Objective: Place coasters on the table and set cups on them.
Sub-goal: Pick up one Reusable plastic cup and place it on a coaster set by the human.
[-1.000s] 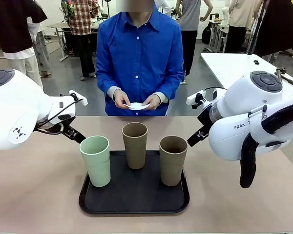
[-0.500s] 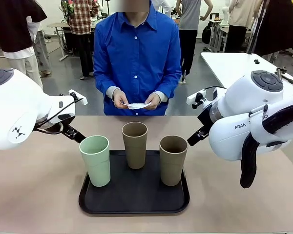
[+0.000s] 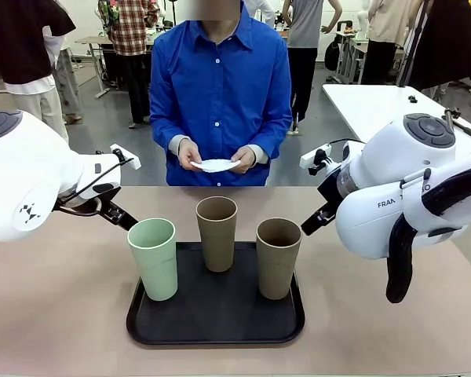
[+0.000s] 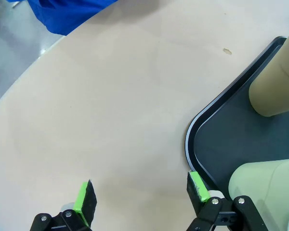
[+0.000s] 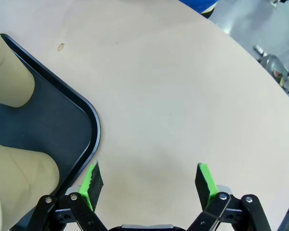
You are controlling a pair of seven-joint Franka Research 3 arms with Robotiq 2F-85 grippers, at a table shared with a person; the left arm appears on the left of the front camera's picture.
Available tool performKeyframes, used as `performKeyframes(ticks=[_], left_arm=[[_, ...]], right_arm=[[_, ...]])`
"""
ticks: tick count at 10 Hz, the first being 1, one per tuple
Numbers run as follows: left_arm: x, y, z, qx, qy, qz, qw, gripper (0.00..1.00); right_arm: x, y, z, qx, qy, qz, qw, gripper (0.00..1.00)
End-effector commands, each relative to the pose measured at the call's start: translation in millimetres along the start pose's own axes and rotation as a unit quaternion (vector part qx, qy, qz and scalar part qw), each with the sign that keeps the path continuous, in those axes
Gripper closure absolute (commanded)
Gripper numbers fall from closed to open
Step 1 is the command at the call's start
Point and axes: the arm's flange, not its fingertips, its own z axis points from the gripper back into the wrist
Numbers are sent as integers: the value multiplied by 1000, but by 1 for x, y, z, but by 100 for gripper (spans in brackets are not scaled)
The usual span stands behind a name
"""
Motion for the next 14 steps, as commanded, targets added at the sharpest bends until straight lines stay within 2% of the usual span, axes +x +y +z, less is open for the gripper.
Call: performKeyframes(ticks=[1,3,4,5,7,8,9,11,12,13,14], left_arm=[[0,0,0,0,0,0,1000,0],[0,0,0,0,0,0,1000,0],[3,14,21,8,-3,-13,1000,0],[5,19,48,-18,-3,-31,999,0],[-2,15,105,-24,-6,-44,999,0],[-4,14,126,-41,15,-42,998,0],[-11,11,139,-48,45,-41,997,0],[-42,-2,164,-60,89,-28,994,0],[-54,-5,164,-75,102,-25,992,0],[-58,-5,152,-46,95,2,994,0],[-27,3,165,-63,93,-36,993,0]], right_arm=[[0,0,0,0,0,0,1000,0],[0,0,0,0,0,0,1000,0],[6,-3,13,-2,2,-5,1000,0],[12,-3,36,7,-2,-18,1000,0],[12,7,95,2,35,-25,999,0],[8,12,124,3,55,-42,998,0],[-3,18,146,10,90,-53,995,0],[-48,41,176,21,122,-57,991,0],[-69,45,169,38,131,-69,988,0],[-81,42,152,33,146,-61,987,0],[-27,29,182,17,127,-53,990,0]])
